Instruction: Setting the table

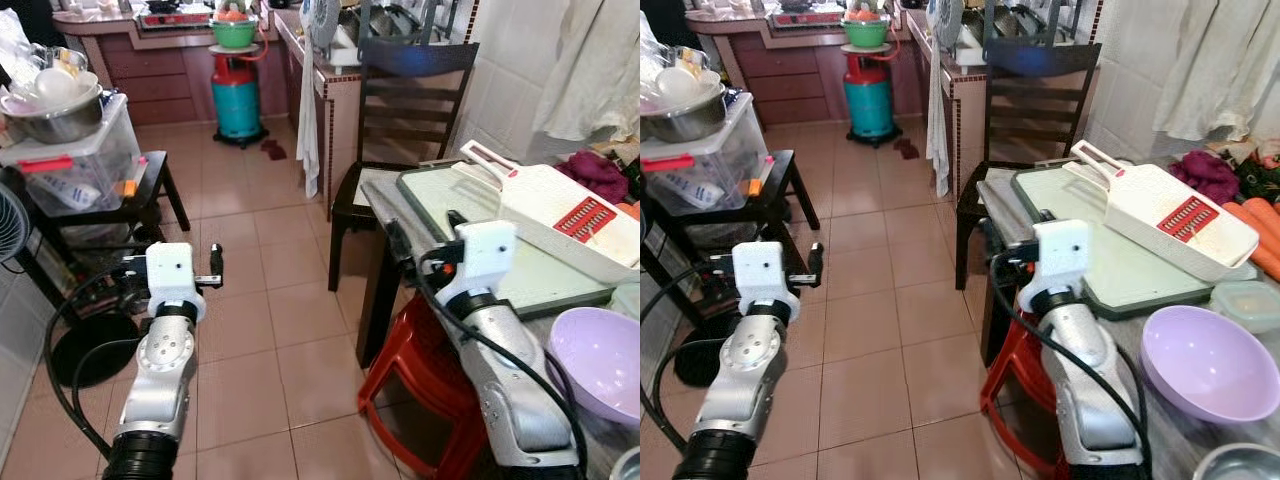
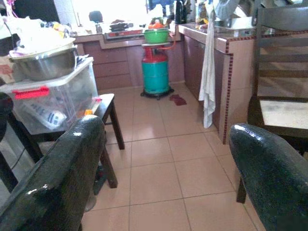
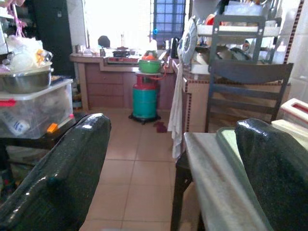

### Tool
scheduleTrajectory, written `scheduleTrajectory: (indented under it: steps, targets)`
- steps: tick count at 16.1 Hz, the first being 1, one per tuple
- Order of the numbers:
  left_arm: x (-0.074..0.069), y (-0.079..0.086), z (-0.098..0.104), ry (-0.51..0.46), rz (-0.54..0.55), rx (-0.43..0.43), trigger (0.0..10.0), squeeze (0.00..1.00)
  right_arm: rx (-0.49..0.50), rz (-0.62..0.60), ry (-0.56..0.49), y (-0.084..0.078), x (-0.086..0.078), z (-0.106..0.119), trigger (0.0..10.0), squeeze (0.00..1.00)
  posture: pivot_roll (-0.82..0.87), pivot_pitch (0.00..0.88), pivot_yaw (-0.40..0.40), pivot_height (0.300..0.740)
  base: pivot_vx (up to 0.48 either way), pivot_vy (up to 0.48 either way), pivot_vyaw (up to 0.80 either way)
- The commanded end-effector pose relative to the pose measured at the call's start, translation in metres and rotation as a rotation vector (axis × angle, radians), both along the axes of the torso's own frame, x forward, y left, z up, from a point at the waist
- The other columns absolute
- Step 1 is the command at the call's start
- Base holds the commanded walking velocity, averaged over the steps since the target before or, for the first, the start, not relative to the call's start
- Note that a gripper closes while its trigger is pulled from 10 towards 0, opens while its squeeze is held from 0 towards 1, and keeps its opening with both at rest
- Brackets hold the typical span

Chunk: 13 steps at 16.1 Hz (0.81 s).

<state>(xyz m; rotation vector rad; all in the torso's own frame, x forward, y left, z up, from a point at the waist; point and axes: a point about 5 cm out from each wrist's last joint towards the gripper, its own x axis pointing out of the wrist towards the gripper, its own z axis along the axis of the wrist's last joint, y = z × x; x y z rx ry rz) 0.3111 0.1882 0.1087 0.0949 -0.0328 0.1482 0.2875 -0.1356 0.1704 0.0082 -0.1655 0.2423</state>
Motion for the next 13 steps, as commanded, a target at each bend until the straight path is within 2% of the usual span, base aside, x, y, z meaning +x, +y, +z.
scheduleTrajectory:
  steps: [1, 6, 13]
  targets:
    - [0.0030, 0.0000, 0.0032, -0.009, 0.002, 0.012, 10.0, 0.00, 0.008, -0.019, -0.001, -0.0040, 0.0016, 0.0002, 10.0, 0.00, -0.02, 0.000, -0.002, 0.740, 0.000, 0.259, 0.00]
    - [0.0041, -0.0011, 0.0034, -0.006, 0.001, 0.013, 10.0, 0.00, -0.003, -0.008, -0.002, -0.0014, 0.0011, -0.0002, 10.0, 0.00, -0.02, 0.000, 0.001, 0.740, 0.000, 0.268, 0.00]
    - [0.0068, 0.0007, 0.0043, -0.006, 0.009, 0.023, 10.0, 0.00, 0.008, 0.008, -0.006, -0.0001, 0.0027, -0.0001, 10.0, 0.00, -0.02, 0.000, 0.003, 0.740, 0.000, 0.283, 0.77]
